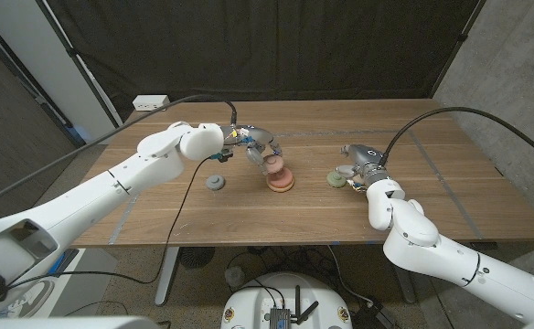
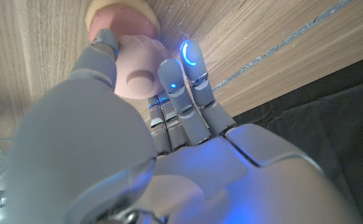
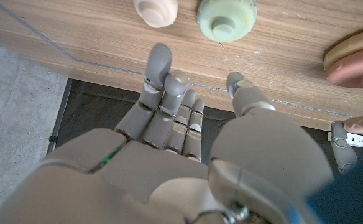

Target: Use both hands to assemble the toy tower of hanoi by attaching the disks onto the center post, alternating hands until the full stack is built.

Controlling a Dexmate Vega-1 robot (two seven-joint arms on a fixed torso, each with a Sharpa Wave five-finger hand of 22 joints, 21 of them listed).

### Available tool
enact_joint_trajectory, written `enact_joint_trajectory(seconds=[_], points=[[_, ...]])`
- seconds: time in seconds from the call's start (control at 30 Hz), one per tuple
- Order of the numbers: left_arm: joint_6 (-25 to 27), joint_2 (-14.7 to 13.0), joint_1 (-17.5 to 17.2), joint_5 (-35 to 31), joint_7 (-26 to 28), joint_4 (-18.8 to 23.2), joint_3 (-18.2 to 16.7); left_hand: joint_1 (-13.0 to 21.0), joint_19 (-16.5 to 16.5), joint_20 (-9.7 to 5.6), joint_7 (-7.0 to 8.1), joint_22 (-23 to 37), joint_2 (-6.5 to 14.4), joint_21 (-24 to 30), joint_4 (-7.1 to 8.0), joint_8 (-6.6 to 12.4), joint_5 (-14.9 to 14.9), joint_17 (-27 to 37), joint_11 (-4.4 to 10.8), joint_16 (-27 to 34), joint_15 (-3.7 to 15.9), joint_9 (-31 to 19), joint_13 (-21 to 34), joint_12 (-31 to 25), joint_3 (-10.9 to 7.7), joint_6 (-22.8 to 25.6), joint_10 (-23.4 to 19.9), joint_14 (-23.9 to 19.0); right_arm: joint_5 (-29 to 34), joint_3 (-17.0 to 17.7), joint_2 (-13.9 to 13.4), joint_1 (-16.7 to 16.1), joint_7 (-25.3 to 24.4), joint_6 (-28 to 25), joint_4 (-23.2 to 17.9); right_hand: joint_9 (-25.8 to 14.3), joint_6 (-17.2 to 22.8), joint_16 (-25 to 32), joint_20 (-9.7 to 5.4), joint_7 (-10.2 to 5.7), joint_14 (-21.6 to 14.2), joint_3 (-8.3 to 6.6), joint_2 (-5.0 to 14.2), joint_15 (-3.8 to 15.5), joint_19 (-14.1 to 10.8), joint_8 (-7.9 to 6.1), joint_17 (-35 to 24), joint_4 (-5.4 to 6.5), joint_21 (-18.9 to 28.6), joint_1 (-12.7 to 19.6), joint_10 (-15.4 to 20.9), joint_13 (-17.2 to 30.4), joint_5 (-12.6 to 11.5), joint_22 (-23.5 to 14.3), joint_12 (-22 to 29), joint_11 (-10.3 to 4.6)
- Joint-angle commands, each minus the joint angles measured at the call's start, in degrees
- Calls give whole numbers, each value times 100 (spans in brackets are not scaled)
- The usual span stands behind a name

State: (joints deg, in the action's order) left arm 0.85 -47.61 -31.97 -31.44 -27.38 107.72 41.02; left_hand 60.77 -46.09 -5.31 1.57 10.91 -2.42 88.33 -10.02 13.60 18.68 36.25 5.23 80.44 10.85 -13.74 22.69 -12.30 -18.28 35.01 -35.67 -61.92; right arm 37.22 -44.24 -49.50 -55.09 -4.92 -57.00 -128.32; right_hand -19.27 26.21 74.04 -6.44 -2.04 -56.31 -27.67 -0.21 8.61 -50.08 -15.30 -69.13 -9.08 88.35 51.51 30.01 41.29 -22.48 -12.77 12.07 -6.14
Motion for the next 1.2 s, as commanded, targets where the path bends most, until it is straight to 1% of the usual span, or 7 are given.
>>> enact_joint_trajectory(seconds=[0.03,0.23,0.5,0.7,1.2], points=[[-25,187,158,-99,-132,-176,191,-14,-56,-671,-13,21,54,8,105,9,35,46,374,25,172,-37,391,-12,-68,51,-420,-75,-129,23,-65,-35,-121,-50,-42,-31,67,24,-584,12,-18,-26,17,391,12,0,-10,-8,3,-17,64,21,-24,-13,2,0],[-2,228,195,-132,-208,-209,253,-18,-57,-673,-12,20,55,7,102,3,37,12,366,-22,174,-40,396,-10,-67,54,-429,-45,-180,14,-90,-23,-152,-52,-50,-32,70,30,-584,13,-21,-28,22,391,9,2,-17,-8,7,-20,62,24,-29,-17,-2,0],[-30,259,189,-147,-163,-238,288,-21,-62,-674,-6,21,56,8,99,-5,38,25,365,-21,174,-43,407,-8,-65,53,-432,-67,-227,4,-122,-22,-196,-80,-82,-33,78,41,-584,15,-26,-32,28,391,2,4,-29,-8,16,-24,68,27,-36,-24,-4,11],[-1,289,161,-385,-27,-235,364,-23,-63,-673,4,21,56,8,97,-16,39,37,368,-22,174,-44,410,5,-64,40,-408,-76,-262,2,-149,-36,-222,-116,-112,-34,78,40,-584,16,-22,-34,30,391,4,7,-28,-9,14,-25,64,29,-40,-23,-7,6],[-103,421,179,-384,33,-434,441,-34,-68,-674,10,21,55,8,93,-37,39,49,389,-63,175,-52,424,19,-59,42,-404,-96,-408,27,-186,-103,-352,-131,-128,-35,87,40,-584,-1,-15,-37,34,391,5,11,-25,-10,15,-29,70,25,-47,-23,-15,-1]])
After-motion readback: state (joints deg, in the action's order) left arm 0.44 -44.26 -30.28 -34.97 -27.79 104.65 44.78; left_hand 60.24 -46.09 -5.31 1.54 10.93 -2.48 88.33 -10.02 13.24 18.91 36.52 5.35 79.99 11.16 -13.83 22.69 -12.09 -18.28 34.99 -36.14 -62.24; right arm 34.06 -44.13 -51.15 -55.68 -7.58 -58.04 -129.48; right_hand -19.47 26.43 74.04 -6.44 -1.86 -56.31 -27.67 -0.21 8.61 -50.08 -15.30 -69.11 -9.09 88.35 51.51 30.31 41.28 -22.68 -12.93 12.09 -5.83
